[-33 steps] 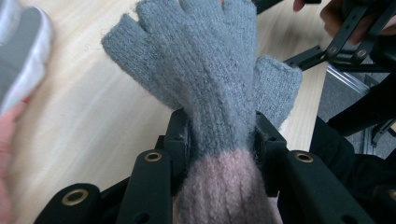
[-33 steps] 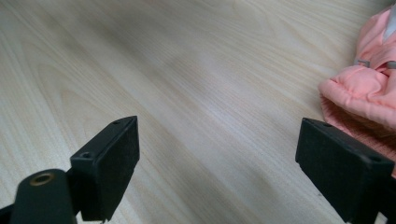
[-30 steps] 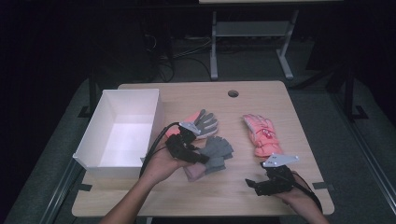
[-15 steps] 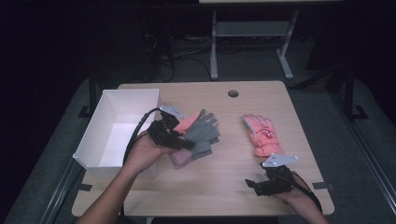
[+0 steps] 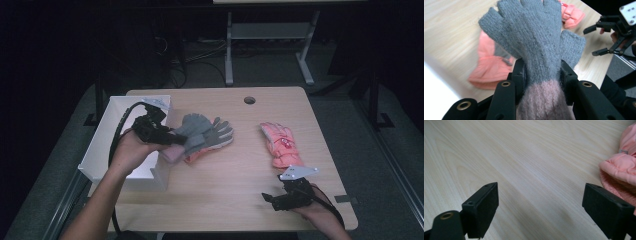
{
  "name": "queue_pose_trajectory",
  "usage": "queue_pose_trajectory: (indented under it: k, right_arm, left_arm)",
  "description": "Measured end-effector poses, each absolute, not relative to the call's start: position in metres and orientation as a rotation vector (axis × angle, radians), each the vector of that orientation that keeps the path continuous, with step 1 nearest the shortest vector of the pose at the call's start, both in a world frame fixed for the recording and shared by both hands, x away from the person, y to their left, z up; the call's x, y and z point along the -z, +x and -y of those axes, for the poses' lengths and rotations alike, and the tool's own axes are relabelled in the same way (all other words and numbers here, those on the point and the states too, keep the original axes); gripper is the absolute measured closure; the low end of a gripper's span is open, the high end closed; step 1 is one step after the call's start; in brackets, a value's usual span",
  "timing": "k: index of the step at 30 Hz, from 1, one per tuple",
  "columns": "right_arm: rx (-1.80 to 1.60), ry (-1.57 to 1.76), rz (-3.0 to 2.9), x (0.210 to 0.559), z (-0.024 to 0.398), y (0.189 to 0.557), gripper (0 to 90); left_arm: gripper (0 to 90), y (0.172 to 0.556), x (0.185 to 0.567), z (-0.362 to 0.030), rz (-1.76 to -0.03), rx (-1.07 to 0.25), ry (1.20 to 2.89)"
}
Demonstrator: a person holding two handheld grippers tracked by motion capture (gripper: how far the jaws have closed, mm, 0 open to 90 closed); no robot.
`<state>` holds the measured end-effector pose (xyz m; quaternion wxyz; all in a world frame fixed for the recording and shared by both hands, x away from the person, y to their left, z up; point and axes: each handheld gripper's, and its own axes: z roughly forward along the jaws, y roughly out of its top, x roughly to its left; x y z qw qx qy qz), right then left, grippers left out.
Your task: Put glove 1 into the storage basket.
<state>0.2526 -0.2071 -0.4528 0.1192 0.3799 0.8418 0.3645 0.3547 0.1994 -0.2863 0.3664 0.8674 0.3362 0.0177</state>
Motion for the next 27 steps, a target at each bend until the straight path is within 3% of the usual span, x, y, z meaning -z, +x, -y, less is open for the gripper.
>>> queue_pose_trajectory:
  k: [17,27]
  right_arm:
    - [-1.073,1.103,-2.468,0.454,0.206,0.252,13.5]
    - [-1.072,1.108,-2.471,0.453,0.206,0.252,13.5]
  left_arm:
    - [64.4,0.368,0.284,-0.274,-1.1,-0.212,2.093]
    - [64.4,0.389,0.315,-0.304,-1.317,-0.316,2.038]
